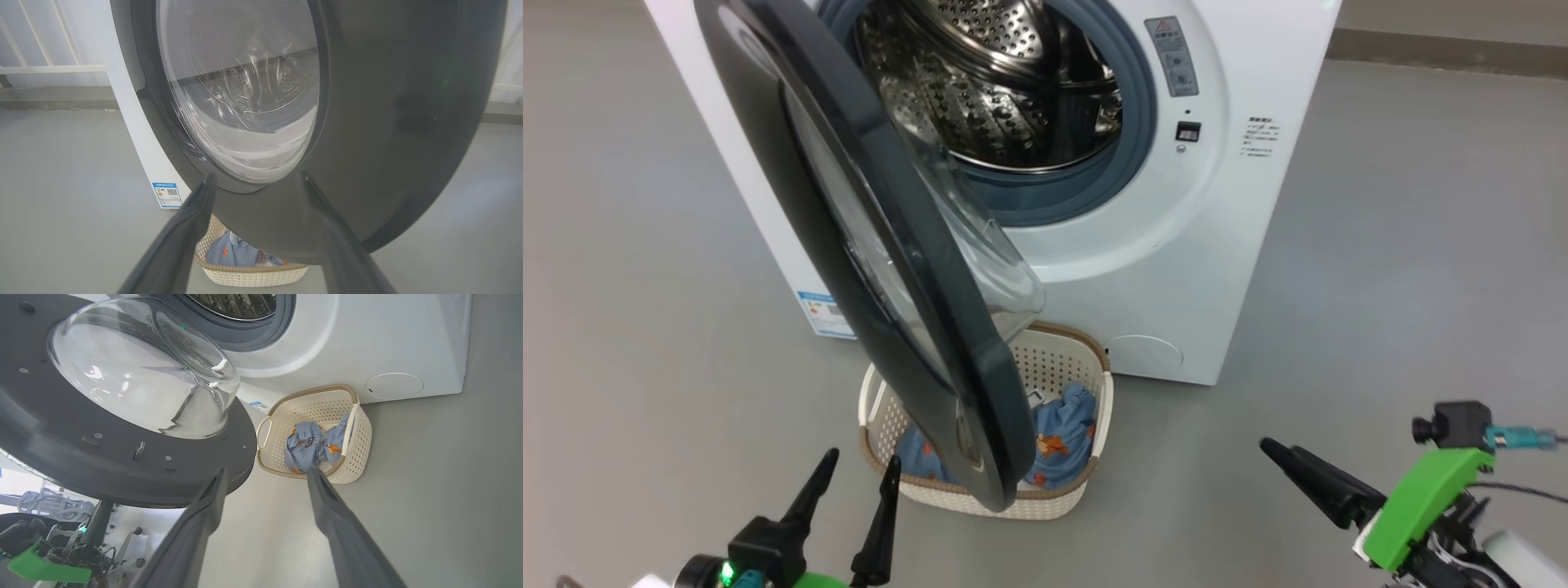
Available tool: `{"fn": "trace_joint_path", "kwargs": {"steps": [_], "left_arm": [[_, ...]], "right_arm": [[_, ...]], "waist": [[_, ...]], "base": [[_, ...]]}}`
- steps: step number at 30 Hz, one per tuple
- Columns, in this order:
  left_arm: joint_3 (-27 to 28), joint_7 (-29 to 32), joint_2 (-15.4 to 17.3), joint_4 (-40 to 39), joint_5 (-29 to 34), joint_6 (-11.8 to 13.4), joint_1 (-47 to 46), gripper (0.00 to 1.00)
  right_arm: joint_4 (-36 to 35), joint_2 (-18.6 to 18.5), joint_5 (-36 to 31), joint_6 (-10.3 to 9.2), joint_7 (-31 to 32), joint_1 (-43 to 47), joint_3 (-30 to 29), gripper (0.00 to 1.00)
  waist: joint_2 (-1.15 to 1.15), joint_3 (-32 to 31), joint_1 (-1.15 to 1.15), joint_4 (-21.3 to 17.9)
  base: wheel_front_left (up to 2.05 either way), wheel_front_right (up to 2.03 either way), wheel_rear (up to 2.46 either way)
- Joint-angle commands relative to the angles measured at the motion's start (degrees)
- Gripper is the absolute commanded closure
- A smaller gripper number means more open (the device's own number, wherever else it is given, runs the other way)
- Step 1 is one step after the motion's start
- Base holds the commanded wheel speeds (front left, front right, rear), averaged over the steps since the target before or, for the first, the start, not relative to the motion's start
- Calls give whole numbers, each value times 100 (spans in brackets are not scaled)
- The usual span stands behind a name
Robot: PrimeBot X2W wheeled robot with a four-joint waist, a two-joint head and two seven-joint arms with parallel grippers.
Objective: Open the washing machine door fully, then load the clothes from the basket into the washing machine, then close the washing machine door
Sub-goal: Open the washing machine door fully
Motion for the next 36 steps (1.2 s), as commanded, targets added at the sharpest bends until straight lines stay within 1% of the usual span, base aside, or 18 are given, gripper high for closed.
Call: {"fn": "trace_joint_path", "kwargs": {"steps": [1, 6, 12, 16, 20, 23, 25, 30, 31, 32, 36], "left_arm": [[242, -37, 63, -126, 47, -20, -34, 0], [395, -37, 63, -160, 87, -64, 106, 0], [498, -37, 63, -195, 88, -91, 224, 0], [527, -37, 63, -199, 70, -83, 216, 0], [542, -37, 63, -202, 64, -84, 198, 0], [568, -37, 63, -222, 59, -72, 192, 0], [579, -37, 63, -237, 52, -61, 188, 0], [597, -37, 63, -272, 48, -41, 166, 0], [602, -37, 63, -281, 54, -34, 161, 0], [602, -37, 63, -281, 54, -34, 161, 0], [602, -37, 63, -321, 55, -23, 115, 0]], "right_arm": [[-40, -150, -64, 53, -180, 129, 64, 0], [274, -354, -158, 53, -760, 380, 47, 0], [638, -577, -457, 53, -1591, 539, 161, 0], [903, -695, -879, 53, -2209, 493, 361, 0], [1093, -675, -1368, 53, -2465, 420, 351, 0], [1001, -502, -2041, 53, -2478, 419, -376, 0], [836, -286, -2574, 53, -2480, 568, -1002, 0], [233, 250, -3977, 53, -2481, 1051, -2142, 0], [105, 358, -4218, 53, -2481, 1137, -2340, 0], [105, 358, -4218, 53, -2481, 1137, -2340, 0], [-305, 693, -5010, 53, -2482, 1426, -2882, 0]], "waist": [[0, -96, 0, -125], [0, -167, 0, -275], [0, -204, 0, -449], [0, -192, 0, -521], [0, -184, 0, -546], [0, -161, 0, -555], [0, -149, 0, -547], [0, -126, 0, -504], [0, -121, 0, -497], [0, -121, 0, -497], [0, -92, 0, -457]], "base": [[0, 0, 0], [0, 0, 0], [0, 0, 0], [0, 0, 0], [0, 0, 0], [0, 0, 0], [0, 0, 0], [0, 0, 0], [0, 0, 0], [0, 0, 0], [0, 0, 0]]}}
